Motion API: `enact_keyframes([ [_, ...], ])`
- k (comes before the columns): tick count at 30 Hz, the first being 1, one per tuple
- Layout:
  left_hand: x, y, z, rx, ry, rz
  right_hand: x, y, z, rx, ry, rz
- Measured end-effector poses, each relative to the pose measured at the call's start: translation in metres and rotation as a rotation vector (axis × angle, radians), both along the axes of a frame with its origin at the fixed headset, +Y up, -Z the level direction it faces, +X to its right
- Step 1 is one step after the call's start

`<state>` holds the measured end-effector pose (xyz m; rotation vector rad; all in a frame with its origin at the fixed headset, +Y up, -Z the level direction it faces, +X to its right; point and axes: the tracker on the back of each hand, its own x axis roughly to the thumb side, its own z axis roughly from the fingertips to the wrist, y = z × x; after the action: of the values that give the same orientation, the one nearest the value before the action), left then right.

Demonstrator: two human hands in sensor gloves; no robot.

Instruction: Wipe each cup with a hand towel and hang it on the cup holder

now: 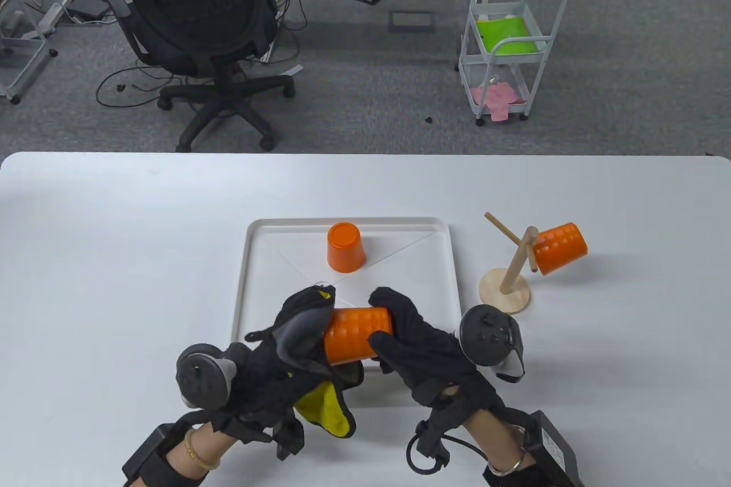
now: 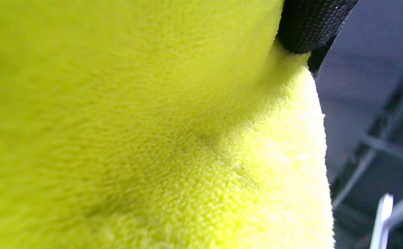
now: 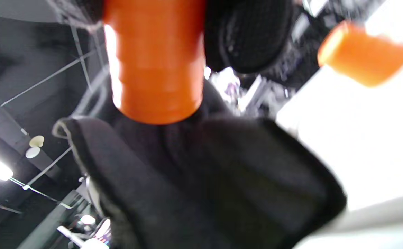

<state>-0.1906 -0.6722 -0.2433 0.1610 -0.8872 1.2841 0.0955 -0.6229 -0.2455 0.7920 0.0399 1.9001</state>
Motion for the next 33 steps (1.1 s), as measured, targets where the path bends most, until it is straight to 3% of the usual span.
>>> enact_keyframes([
  [3, 0.000, -0.006, -0.006, -0.118, -0.087, 0.079, 0.017, 0.024, 0.011, 0.146, -0.155, 0.031],
  [9, 0.003, -0.017, -0.011, -0.235, -0.161, 0.105, 0.053, 0.068, 0.014, 0.313, -0.449, 0.176],
  [13, 0.004, -0.022, -0.014, -0.302, -0.191, 0.143, 0.071, 0.091, 0.000, 0.360, -0.602, 0.317],
  [18, 0.003, -0.027, -0.017, -0.343, -0.197, 0.164, 0.081, 0.111, -0.037, 0.349, -0.751, 0.548],
  [22, 0.002, -0.029, -0.019, -0.374, -0.213, 0.189, 0.077, 0.112, -0.068, 0.279, -0.777, 0.767],
  [29, 0.000, -0.030, -0.021, -0.395, -0.219, 0.213, 0.060, 0.090, -0.122, 0.166, -0.799, 1.096],
  [33, -0.001, -0.029, -0.021, -0.392, -0.217, 0.219, 0.052, 0.077, -0.140, 0.097, -0.793, 1.235],
])
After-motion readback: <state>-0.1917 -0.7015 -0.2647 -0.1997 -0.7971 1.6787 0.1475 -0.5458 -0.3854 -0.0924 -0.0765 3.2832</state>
